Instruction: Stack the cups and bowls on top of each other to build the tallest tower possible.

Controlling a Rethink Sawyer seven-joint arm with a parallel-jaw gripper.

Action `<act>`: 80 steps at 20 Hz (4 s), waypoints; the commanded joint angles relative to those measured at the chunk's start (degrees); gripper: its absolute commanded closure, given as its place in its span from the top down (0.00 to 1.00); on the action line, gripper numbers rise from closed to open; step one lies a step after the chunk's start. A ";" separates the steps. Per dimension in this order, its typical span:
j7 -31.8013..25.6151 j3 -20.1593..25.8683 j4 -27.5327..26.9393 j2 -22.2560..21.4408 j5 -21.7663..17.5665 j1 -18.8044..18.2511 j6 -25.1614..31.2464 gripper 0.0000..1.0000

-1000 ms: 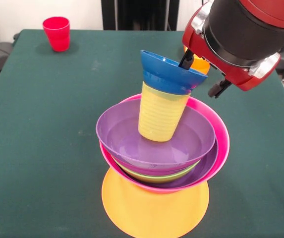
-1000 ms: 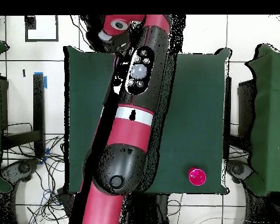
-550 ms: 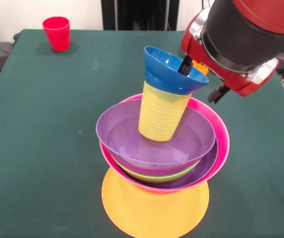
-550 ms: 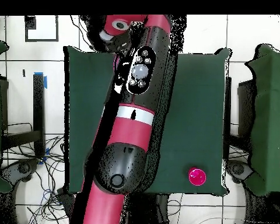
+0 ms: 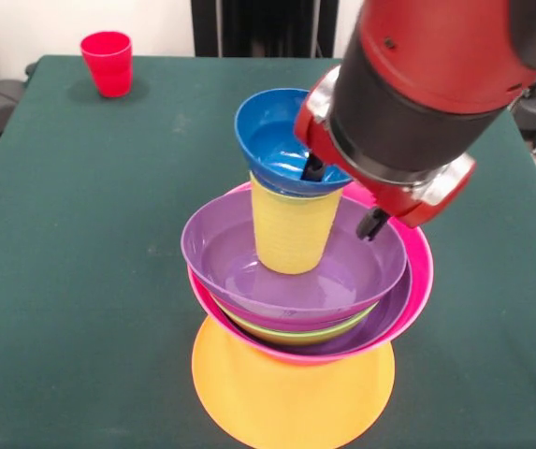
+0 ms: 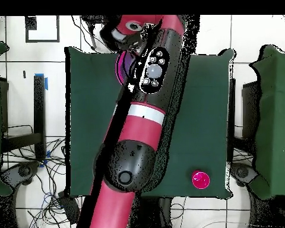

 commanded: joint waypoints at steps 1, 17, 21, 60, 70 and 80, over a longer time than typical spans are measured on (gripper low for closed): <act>-5.92 -3.93 -0.73 1.11 2.21 -1.32 -3.36 1.00; -5.46 -3.00 0.07 0.65 2.59 -0.62 -3.04 1.00; -5.46 -3.00 0.13 0.23 2.22 -0.48 -2.65 1.00; -8.39 -0.18 0.77 -3.63 -0.97 -0.23 2.92 1.00; -9.09 7.41 4.68 -5.70 -8.34 2.25 3.60 1.00; -11.14 21.10 17.18 -9.77 -21.28 8.81 0.26 1.00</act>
